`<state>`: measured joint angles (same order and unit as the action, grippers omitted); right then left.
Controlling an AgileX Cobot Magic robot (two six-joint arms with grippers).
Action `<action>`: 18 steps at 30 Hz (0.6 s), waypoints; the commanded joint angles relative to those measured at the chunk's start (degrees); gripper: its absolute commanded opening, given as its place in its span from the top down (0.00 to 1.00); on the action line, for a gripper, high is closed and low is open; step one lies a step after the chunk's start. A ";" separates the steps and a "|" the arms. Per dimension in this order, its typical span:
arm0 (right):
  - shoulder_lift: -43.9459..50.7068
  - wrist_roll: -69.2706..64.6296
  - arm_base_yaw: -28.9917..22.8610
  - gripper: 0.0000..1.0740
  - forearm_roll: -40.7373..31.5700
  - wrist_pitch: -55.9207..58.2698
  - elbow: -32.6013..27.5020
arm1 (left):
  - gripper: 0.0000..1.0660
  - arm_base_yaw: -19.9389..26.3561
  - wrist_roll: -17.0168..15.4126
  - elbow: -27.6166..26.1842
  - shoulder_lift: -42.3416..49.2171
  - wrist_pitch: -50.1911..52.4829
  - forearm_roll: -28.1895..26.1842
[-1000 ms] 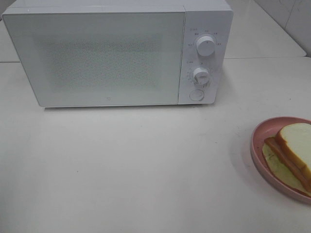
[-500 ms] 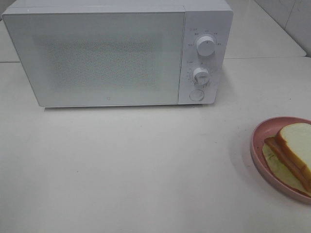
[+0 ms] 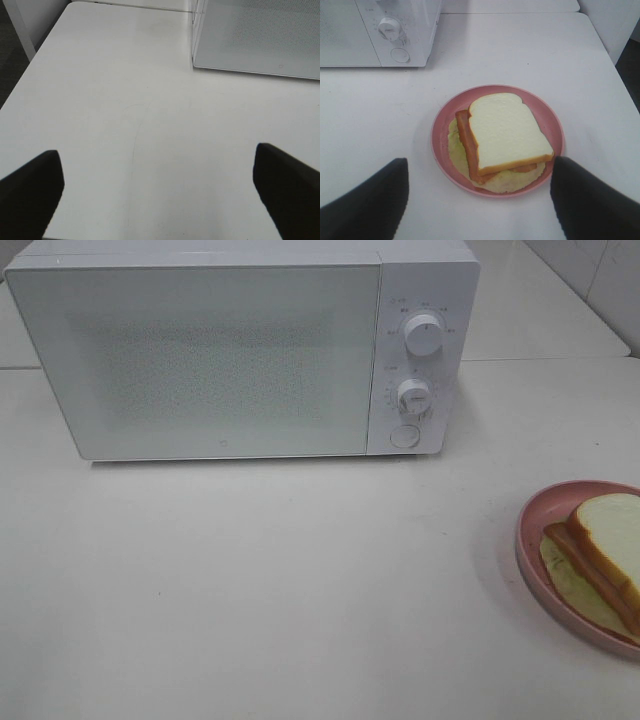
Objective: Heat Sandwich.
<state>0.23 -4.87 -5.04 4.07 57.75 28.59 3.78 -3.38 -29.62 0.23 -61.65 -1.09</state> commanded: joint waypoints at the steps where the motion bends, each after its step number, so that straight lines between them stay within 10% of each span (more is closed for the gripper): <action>1: 1.55 0.52 0.46 0.30 -0.17 -0.80 -0.06 | 0.08 0.11 -0.17 0.00 1.60 0.34 -0.29; 18: 1.55 0.52 0.46 0.30 -0.17 -0.80 -0.06 | 0.08 0.11 -0.17 0.00 1.55 0.34 -0.29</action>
<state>0.23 -4.87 -5.04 4.07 57.75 28.59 3.78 -3.38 -29.62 0.23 -61.65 -1.09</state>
